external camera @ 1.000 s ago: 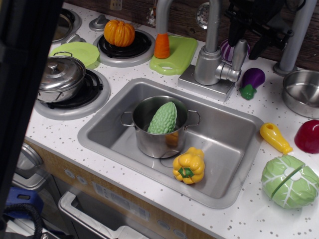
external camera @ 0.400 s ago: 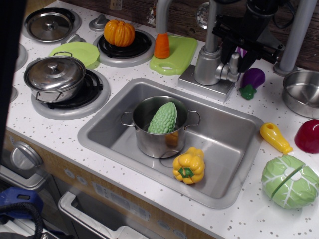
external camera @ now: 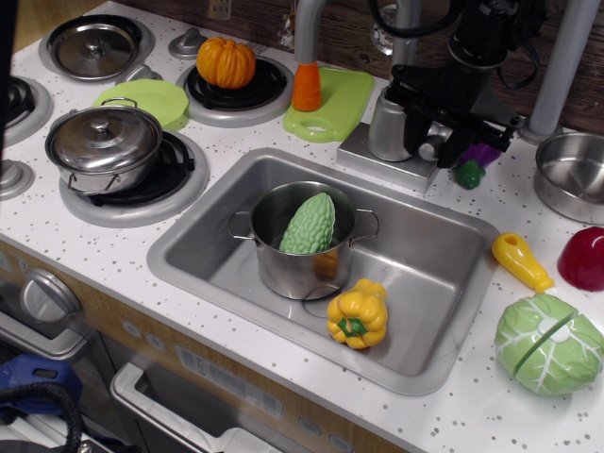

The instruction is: Turn lever vertical to front

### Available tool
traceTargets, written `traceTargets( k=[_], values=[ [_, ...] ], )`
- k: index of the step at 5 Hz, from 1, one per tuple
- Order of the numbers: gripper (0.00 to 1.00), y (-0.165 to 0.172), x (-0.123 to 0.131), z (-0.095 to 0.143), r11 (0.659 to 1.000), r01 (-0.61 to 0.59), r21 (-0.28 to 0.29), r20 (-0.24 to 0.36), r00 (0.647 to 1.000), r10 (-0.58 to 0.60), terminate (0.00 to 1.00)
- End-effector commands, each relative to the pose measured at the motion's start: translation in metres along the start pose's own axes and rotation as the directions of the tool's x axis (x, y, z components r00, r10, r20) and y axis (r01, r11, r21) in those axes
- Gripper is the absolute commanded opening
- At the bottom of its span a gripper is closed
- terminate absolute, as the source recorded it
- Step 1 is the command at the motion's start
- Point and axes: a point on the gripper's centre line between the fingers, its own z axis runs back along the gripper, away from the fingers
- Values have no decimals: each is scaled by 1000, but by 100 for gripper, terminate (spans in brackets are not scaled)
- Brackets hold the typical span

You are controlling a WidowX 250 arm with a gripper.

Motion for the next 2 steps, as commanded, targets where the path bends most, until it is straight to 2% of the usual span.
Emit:
traceTargets(
  k=[1, 2],
  values=[
    [0, 0, 6, 12, 998, -10, -65, 81, 997, 15, 0],
    [0, -1, 5, 5, 997, -8, -70, 88, 996, 14, 100]
  ],
)
